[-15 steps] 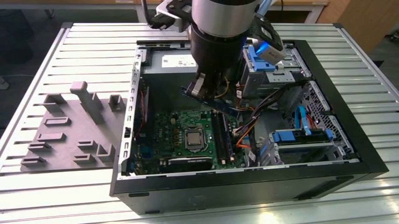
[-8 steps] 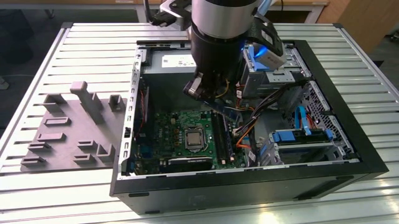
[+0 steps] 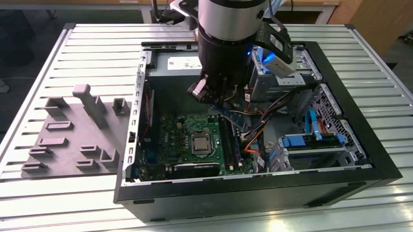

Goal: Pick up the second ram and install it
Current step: 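Insert the second ram into the second slot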

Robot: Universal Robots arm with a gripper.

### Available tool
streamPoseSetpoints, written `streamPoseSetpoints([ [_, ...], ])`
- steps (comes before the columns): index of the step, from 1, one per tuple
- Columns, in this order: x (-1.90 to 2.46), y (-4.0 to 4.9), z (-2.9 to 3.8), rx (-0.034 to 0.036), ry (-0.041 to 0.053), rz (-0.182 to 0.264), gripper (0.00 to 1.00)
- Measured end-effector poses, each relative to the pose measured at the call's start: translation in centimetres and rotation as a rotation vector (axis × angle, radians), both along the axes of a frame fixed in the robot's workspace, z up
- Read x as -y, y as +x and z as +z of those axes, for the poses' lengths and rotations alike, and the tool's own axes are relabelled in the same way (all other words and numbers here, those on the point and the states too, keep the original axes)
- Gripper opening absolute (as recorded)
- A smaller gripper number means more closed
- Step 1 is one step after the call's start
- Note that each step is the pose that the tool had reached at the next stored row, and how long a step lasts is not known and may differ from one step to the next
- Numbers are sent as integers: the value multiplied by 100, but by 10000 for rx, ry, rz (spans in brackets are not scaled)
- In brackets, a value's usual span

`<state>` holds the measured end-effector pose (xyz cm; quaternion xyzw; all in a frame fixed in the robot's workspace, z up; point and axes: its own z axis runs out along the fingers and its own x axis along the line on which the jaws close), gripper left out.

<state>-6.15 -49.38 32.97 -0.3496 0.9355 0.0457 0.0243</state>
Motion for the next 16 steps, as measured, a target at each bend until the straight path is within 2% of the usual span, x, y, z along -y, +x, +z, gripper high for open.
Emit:
streamPoseSetpoints([
  [12,0,0,-8,0,1,-1521,12],
  [16,0,0,-8,1,2,-1868,12],
])
